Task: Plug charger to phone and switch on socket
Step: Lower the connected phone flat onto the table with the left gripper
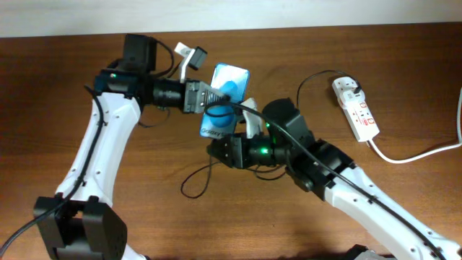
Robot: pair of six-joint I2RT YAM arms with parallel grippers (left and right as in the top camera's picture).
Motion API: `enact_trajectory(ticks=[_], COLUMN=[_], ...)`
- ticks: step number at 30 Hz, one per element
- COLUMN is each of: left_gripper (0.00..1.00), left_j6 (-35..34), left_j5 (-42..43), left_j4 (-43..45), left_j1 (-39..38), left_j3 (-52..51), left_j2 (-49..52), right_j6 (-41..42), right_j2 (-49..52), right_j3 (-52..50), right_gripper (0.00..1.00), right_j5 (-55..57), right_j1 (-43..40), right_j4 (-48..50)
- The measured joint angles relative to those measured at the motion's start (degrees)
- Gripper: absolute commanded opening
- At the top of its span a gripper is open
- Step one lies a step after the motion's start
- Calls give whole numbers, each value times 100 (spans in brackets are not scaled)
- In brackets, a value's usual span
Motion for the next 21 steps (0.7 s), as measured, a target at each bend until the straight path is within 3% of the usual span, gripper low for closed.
enact_trajectory(ticks=[2,6,10,14,19,21], left_gripper=[0,0,0,0,0,0], left_j6=[-1250,-3491,-4750,-4551,-3829,-3604], left_j5=[50,76,-538,-1672,-2566,-2739], left_j4=[463,1182,1593,1475,970,966], left_j1=[-59,-184,-691,-929,-918,-918], left_j3=[-26,-48,-50,-50,-52,-52], left_j2=[0,0,0,0,133,470], right_j6=[-42,-116,-118,-116,-114,-116], right_j2=[-302,-1508,-2946,-3906,-3974,-3941], right_j3=[22,59,68,87,87,87], right_gripper=[59,61,70,75,76,81], right_j5=[326,597,807,953,1217,1491], right_j1=[-111,-144,-144,-144,-144,-144], right_j4=[-527,-1829,-2850,-3458,-3926,-4146])
